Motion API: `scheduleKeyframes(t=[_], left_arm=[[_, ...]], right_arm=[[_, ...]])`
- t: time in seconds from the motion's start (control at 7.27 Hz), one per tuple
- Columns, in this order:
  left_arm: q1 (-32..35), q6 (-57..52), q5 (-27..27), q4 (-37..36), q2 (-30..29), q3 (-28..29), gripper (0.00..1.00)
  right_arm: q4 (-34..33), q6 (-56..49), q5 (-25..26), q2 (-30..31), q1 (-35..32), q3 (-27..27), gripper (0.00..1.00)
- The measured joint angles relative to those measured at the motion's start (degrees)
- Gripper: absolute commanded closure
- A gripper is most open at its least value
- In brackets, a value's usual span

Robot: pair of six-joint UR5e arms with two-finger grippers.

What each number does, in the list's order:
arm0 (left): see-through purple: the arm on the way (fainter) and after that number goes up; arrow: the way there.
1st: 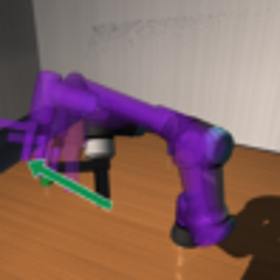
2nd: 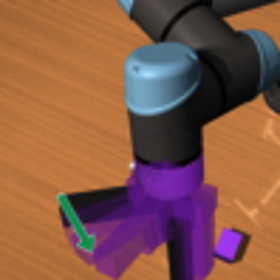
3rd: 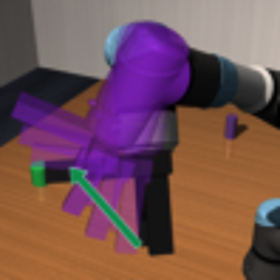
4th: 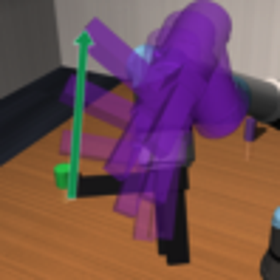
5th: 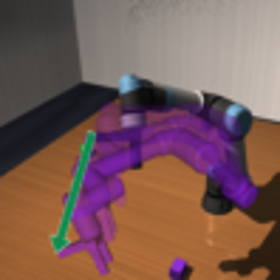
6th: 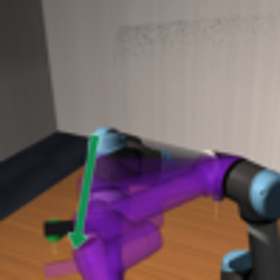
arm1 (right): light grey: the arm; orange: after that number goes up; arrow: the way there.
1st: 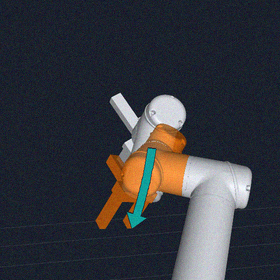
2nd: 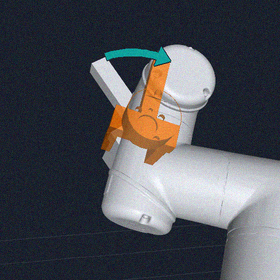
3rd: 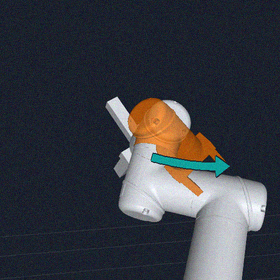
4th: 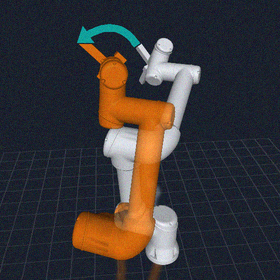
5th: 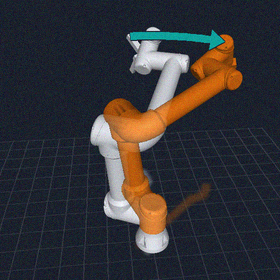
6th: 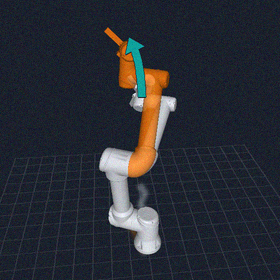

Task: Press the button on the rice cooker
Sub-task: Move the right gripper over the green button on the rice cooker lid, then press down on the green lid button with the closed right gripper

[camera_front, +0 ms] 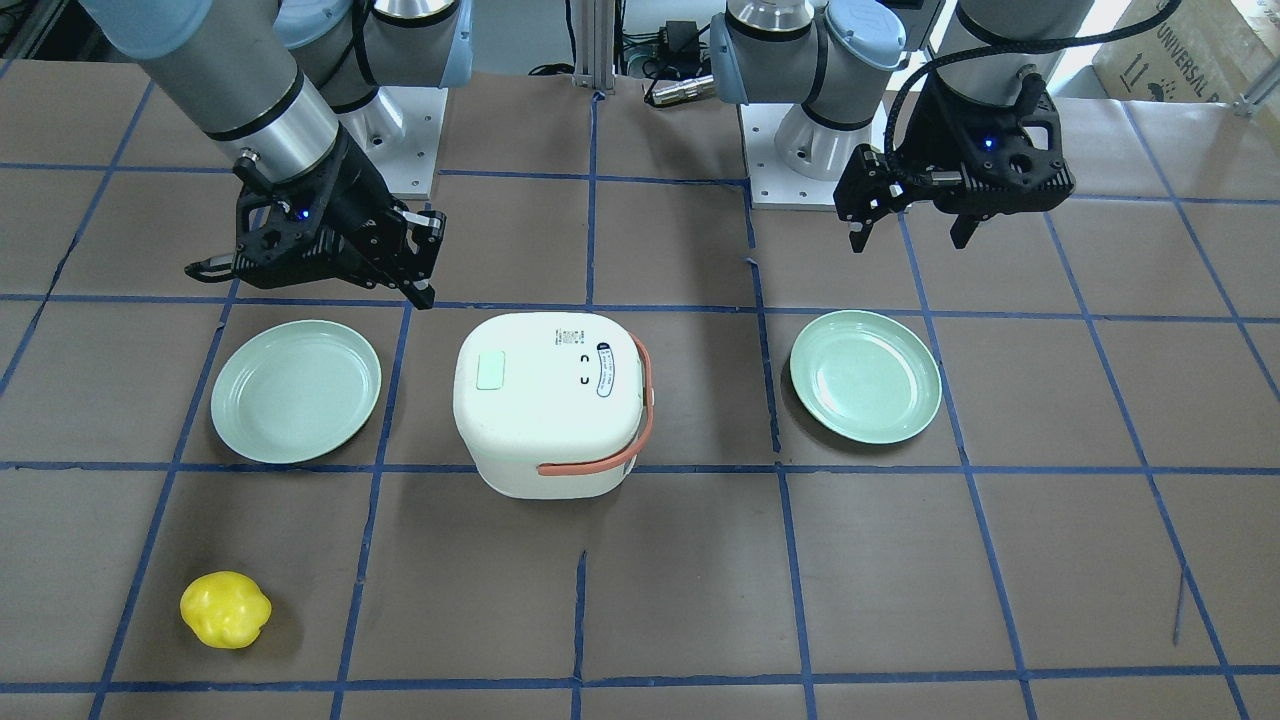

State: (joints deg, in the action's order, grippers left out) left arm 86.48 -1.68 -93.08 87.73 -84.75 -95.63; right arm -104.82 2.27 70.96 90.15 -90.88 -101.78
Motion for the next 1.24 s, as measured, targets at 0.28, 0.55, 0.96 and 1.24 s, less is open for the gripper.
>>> scheduleKeyframes(t=[0.28,0.55,0.96,1.24], left_arm=[[0.0,0.0,0.0,0.03,0.0,-0.02,0.0],[0.0,0.01,0.0,0.0,0.02,-0.02,0.0],[0.0,0.01,0.0,0.03,0.02,-0.01,0.0],[0.0,0.01,0.0,0.05,0.01,-0.02,0.0]], right_arm=[[-2.47,-0.13,-3.77,-1.81,0.0,-0.2,0.97],[-5.48,-0.21,-7.38,-3.38,-0.01,-0.21,0.97],[-8.26,-1.51,-10.69,-5.23,-0.04,-0.86,0.97],[-8.65,-1.94,-11.23,-5.57,0.1,-1.83,0.97]])
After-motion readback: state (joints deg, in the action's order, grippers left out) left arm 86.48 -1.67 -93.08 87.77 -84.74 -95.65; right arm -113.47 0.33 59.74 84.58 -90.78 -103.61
